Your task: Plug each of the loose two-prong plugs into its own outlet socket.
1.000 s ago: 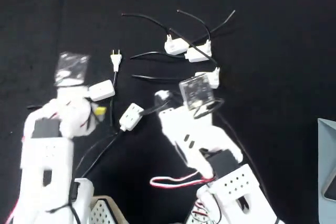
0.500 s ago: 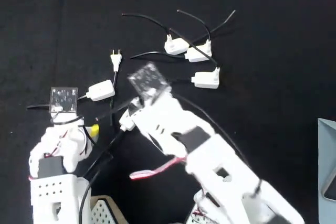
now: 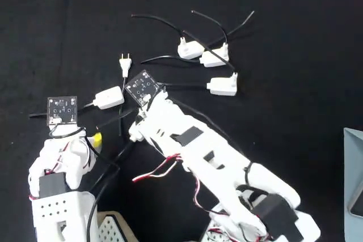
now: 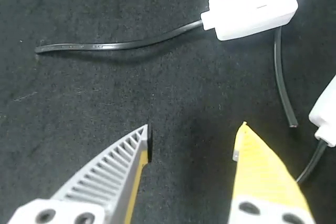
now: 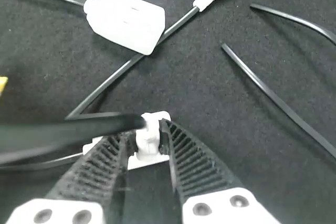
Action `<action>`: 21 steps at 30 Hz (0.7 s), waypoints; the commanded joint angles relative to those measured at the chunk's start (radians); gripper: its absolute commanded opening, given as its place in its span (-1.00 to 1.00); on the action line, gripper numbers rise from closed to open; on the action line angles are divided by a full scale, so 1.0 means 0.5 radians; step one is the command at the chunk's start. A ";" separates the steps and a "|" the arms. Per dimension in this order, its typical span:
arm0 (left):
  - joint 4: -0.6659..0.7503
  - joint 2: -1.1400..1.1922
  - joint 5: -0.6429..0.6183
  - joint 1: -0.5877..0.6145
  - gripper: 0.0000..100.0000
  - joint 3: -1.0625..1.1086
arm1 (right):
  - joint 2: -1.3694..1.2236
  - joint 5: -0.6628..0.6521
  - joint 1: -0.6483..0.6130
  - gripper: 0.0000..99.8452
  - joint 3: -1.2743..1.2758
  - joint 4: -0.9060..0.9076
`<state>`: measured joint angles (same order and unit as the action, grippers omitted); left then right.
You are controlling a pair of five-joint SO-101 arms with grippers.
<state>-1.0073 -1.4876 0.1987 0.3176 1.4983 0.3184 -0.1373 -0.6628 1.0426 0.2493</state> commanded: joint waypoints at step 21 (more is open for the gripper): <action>-0.018 -0.018 -0.018 0.020 -0.48 -0.008 | 0.198 -0.015 0.006 -0.98 0.115 -0.101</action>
<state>-1.0150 -1.4876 0.1987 0.3176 1.4983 0.3767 -0.1404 -0.6368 1.1055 0.1895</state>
